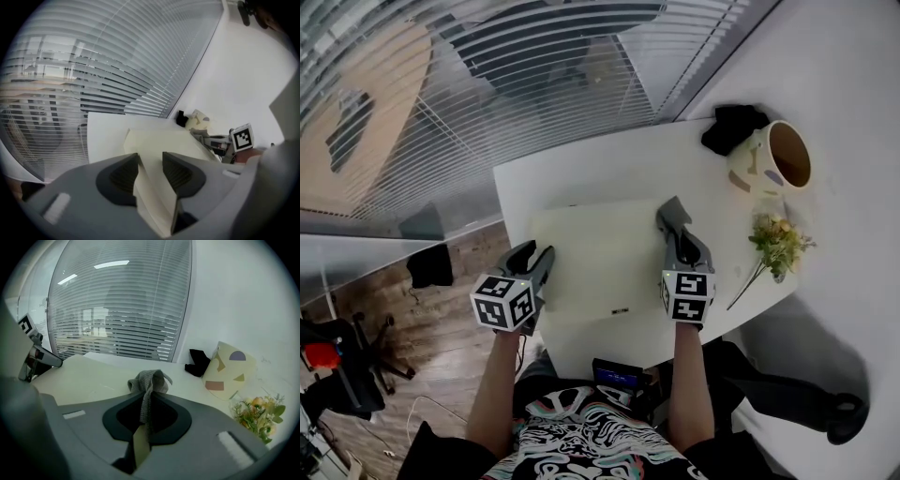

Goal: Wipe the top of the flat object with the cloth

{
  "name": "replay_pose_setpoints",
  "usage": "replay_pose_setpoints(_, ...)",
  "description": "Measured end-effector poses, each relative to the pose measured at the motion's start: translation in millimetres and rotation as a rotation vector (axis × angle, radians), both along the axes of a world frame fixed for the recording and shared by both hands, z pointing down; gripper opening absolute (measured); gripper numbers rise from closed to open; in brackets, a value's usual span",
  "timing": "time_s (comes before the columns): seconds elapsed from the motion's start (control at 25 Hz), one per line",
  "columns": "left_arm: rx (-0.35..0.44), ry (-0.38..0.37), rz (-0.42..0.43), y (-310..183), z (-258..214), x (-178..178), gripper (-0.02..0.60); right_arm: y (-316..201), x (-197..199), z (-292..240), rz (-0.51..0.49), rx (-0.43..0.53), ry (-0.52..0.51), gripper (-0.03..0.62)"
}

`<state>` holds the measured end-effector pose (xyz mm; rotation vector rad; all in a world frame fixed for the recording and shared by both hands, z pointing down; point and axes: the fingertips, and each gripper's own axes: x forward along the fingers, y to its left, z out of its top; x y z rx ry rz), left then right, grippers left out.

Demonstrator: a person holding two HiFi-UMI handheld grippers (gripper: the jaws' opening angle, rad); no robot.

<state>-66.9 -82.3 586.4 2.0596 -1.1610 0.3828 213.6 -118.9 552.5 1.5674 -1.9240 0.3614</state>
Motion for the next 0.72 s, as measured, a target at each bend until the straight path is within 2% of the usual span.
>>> replay_pose_setpoints(0.72, -0.029, 0.044, 0.007, -0.5, 0.2, -3.4, 0.181, -8.7, -7.4, 3.9, -0.009, -0.049, 0.024, 0.015)
